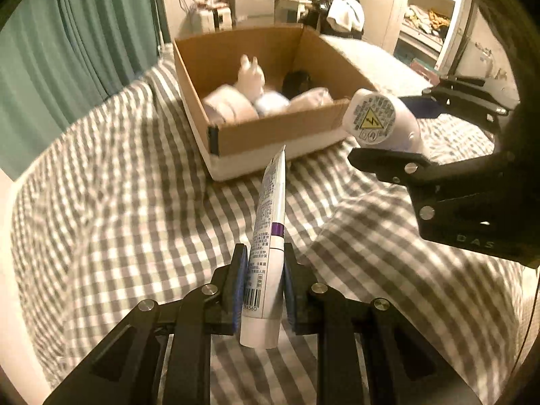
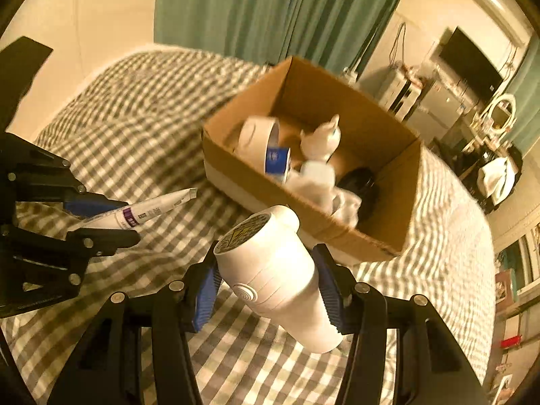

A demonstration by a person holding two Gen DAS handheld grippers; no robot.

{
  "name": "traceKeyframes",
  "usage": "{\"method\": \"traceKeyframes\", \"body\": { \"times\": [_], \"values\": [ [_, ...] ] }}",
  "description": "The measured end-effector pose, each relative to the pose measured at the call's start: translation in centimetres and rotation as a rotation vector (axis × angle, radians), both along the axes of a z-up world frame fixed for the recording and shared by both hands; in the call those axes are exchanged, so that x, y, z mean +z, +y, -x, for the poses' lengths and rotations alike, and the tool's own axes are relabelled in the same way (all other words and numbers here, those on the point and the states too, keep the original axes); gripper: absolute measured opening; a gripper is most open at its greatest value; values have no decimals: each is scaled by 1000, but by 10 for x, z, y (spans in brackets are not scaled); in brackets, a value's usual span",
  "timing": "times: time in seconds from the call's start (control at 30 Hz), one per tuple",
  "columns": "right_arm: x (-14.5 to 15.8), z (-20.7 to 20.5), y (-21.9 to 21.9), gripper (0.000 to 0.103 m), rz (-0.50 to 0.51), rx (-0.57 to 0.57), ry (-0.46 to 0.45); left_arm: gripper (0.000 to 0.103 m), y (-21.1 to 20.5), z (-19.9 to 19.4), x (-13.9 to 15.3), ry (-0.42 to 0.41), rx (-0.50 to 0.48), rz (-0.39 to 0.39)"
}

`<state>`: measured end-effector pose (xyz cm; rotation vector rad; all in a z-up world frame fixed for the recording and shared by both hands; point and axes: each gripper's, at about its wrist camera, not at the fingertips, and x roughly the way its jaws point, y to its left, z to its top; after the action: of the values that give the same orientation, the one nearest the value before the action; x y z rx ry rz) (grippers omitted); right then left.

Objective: Organize objects
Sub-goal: 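Carry the tube and bottle over the box and lower them inside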

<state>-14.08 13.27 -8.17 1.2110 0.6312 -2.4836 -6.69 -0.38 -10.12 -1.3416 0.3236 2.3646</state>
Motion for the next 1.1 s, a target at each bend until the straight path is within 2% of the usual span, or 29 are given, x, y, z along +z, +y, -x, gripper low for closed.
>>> {"method": "traceKeyframes", "body": {
  "times": [0.07, 0.3, 0.43, 0.6, 0.77, 0.8, 0.97, 1.1],
  "values": [
    [7, -8, 3, 53, 7, -7, 16, 20, -7, 10, 8, 25, 10, -5],
    [55, -25, -2, 53, 49, -13, 109, 20, -4, 3, 52, 112, 58, -11],
    [85, -33, 8, 53, 106, -34, 156, 20, 0, 2, 74, 133, 94, -9],
    [115, -31, 23, 53, 204, -71, 204, 20, 7, 17, 100, 139, 122, -63],
    [138, -12, 38, 53, 293, -118, 233, 20, 21, 37, 123, 194, 121, -66],
    [139, -4, 41, 53, 312, -129, 215, 20, 24, 43, 126, 202, 118, -68],
    [138, 35, 56, 53, 370, -190, 182, 20, 36, 81, 137, 230, 115, -53],
    [131, 70, 69, 53, 425, -222, 150, 20, 45, 115, 134, 240, 116, -57]
  ]
}}
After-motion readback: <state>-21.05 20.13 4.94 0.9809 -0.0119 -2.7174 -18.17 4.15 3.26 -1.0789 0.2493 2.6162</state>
